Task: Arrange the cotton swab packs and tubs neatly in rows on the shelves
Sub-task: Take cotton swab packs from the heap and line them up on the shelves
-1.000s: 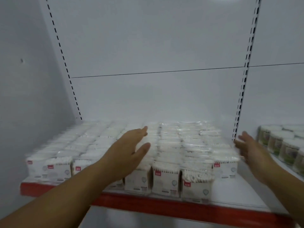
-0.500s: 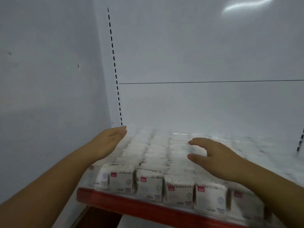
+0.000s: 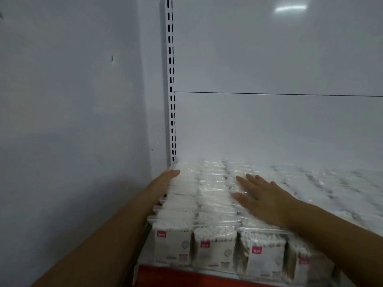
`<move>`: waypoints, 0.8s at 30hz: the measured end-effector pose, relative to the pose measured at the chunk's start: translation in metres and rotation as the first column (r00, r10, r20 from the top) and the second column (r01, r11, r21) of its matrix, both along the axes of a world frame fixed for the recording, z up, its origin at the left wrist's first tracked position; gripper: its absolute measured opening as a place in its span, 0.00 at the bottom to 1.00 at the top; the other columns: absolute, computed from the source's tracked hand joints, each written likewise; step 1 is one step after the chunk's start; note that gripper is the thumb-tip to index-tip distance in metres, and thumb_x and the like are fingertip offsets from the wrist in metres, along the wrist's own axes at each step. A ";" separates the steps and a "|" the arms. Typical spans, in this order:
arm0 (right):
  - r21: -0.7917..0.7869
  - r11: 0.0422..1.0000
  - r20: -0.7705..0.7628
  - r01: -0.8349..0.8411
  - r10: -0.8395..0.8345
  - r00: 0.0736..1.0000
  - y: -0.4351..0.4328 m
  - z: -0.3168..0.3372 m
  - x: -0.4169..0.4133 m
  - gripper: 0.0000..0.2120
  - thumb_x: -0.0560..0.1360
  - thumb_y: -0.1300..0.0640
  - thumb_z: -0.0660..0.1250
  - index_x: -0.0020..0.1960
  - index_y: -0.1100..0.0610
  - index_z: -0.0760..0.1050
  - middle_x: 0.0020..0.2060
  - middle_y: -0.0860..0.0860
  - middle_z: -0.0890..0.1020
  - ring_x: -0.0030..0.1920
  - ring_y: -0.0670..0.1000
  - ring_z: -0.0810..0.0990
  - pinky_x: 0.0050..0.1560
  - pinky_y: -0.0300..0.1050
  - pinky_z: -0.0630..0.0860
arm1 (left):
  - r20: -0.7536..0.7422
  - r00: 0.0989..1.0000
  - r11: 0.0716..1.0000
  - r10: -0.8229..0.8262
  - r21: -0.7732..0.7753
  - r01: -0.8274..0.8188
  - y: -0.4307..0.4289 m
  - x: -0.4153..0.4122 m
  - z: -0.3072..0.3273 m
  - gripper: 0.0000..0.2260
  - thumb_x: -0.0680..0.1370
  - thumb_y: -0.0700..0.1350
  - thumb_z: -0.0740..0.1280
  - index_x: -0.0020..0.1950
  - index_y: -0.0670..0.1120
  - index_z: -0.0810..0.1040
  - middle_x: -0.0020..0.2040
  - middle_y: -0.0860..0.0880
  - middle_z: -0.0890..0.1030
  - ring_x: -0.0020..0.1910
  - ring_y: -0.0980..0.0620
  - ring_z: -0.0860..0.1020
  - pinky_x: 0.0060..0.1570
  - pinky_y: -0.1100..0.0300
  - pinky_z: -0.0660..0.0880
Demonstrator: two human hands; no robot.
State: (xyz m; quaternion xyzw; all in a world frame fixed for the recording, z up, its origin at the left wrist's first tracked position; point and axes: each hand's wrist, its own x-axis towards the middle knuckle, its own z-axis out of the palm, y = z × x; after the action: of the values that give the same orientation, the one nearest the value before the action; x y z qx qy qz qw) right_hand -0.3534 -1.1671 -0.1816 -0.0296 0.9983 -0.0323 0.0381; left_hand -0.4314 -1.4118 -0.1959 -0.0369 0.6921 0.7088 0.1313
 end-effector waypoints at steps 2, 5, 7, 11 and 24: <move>-0.004 1.000 -0.003 0.004 -0.005 1.000 0.000 -0.001 0.001 0.34 0.76 0.33 0.40 0.78 0.46 0.41 0.78 0.49 0.44 0.78 0.50 0.42 0.75 0.53 0.41 | -0.036 0.999 1.000 -0.001 0.010 0.001 0.003 -0.009 -0.007 0.08 0.80 0.42 0.62 0.55 0.40 0.77 0.39 0.40 0.83 0.37 0.49 0.82 0.35 0.64 0.75; -0.006 1.000 -0.002 0.015 -0.015 1.000 0.000 -0.001 0.000 0.36 0.74 0.32 0.39 0.78 0.46 0.41 0.78 0.49 0.44 0.78 0.49 0.42 0.75 0.52 0.41 | -0.087 0.996 0.999 0.035 -0.005 -0.036 0.008 -0.028 -0.022 0.19 0.78 0.35 0.63 0.70 0.39 0.70 0.52 0.45 0.78 0.48 0.48 0.77 0.42 0.65 0.72; -0.022 1.000 -0.016 0.022 -0.022 1.000 0.001 -0.002 -0.001 0.34 0.77 0.33 0.41 0.78 0.46 0.41 0.78 0.49 0.44 0.78 0.49 0.42 0.76 0.52 0.41 | -0.131 0.991 1.000 0.017 -0.011 -0.019 0.011 -0.030 -0.026 0.21 0.78 0.32 0.61 0.71 0.37 0.67 0.45 0.50 0.74 0.41 0.55 0.73 0.34 0.71 0.70; -0.053 0.998 -0.017 0.020 -0.020 1.000 0.002 -0.003 -0.001 0.33 0.78 0.34 0.43 0.78 0.45 0.42 0.78 0.48 0.45 0.78 0.49 0.42 0.76 0.51 0.41 | -0.150 0.988 0.999 0.031 0.045 -0.024 0.016 -0.038 -0.030 0.19 0.79 0.31 0.59 0.70 0.34 0.66 0.41 0.51 0.72 0.36 0.59 0.71 0.26 0.74 0.69; -0.368 0.927 -0.025 0.078 -0.093 0.995 -0.005 0.021 0.011 0.33 0.75 0.33 0.43 0.78 0.44 0.52 0.78 0.47 0.49 0.77 0.47 0.45 0.76 0.50 0.40 | -0.224 0.971 0.995 -0.084 0.028 0.092 0.007 -0.028 -0.017 0.19 0.83 0.47 0.56 0.31 0.48 0.59 0.16 0.54 0.63 0.12 0.58 0.61 0.14 0.72 0.58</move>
State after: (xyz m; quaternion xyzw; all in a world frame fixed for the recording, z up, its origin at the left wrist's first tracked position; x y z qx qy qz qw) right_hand -0.3423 -1.1719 -0.1607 0.0066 0.9757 -0.2190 0.0093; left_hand -0.4594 -1.4050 -0.2129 0.0760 0.6896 0.7152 0.0849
